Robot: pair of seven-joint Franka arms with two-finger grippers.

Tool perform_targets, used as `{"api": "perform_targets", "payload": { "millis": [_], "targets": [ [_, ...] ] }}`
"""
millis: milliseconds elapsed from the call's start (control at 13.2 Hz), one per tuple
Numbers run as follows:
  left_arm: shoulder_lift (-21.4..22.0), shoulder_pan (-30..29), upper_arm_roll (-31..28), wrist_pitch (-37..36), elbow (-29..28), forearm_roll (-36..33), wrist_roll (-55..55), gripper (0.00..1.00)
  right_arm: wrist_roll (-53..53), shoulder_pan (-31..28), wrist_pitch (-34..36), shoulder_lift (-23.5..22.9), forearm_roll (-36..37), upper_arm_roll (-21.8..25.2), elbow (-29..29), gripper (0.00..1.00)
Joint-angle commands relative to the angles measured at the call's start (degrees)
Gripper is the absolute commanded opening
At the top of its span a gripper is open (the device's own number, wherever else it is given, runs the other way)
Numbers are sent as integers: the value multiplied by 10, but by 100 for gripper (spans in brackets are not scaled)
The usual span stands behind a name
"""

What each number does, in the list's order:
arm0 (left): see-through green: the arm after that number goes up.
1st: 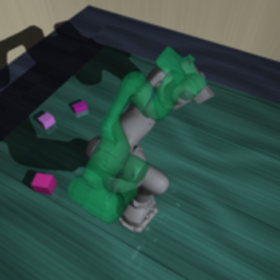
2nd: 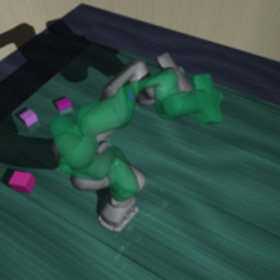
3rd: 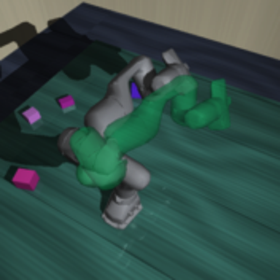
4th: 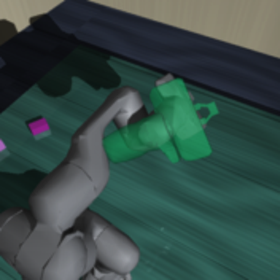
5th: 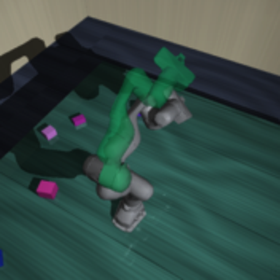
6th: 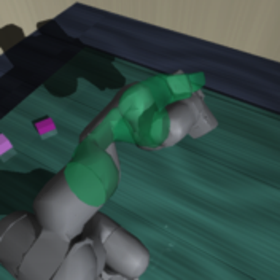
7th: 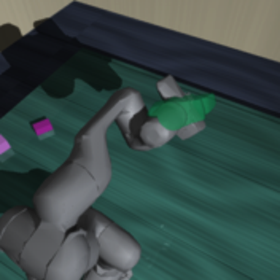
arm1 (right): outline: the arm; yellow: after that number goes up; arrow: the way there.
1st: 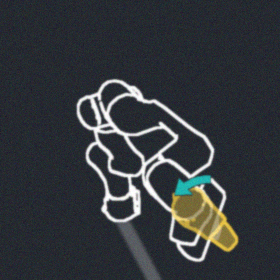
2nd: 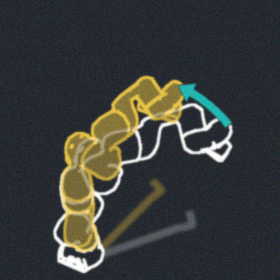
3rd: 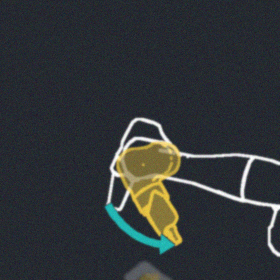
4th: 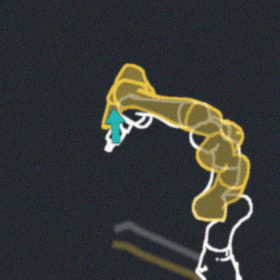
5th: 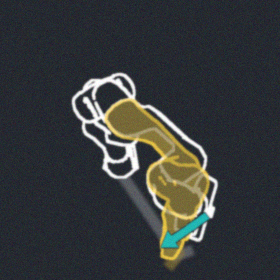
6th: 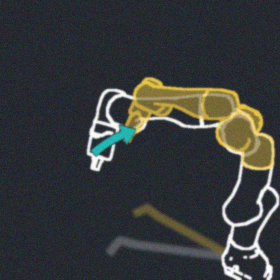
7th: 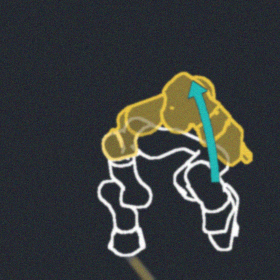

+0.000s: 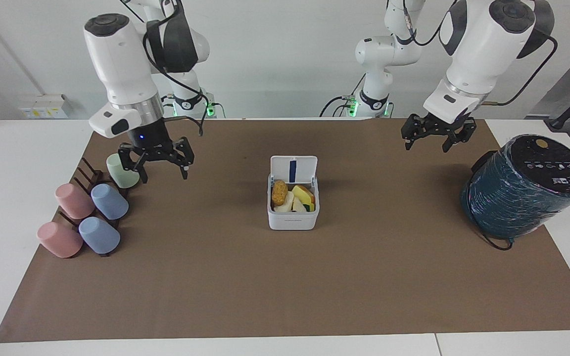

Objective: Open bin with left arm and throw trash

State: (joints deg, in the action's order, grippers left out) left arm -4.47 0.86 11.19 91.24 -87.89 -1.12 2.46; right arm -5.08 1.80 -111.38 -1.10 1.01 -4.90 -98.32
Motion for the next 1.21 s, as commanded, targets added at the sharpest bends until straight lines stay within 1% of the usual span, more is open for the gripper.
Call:
{"api": "perform_targets", "payload": {
  "millis": [0,76,227,302,453,529,604,756,982,1133],
  "targets": [
    [24,-4,-2,19,-29,6,-10,100,-9,-29,87,19,13,-6,26,100],
    [24,-4,-2,19,-29,6,-10,100,-8,-21,123,19,15,17,46,100],
    [24,-3,-2,19,-30,6,-10,100,-3,32,168,28,13,100,75,100],
    [24,-2,-2,19,-32,6,-9,100,-1,36,194,30,6,116,87,100],
    [30,-3,-2,25,-45,6,-10,100,14,34,265,29,7,121,130,100],
    [32,-2,-2,31,-51,6,-9,100,17,36,275,31,11,121,128,100],
    [33,-2,-2,36,-53,6,-10,100,18,37,280,34,13,123,125,100],
    [33,-4,-2,38,-54,6,-10,100,20,39,264,50,9,120,91,100],
    [33,-5,-2,39,-55,6,-9,100,20,43,273,51,6,116,87,100],
    [35,-3,-2,43,-58,6,-9,100,38,43,280,50,16,116,82,100]
  ]
}}
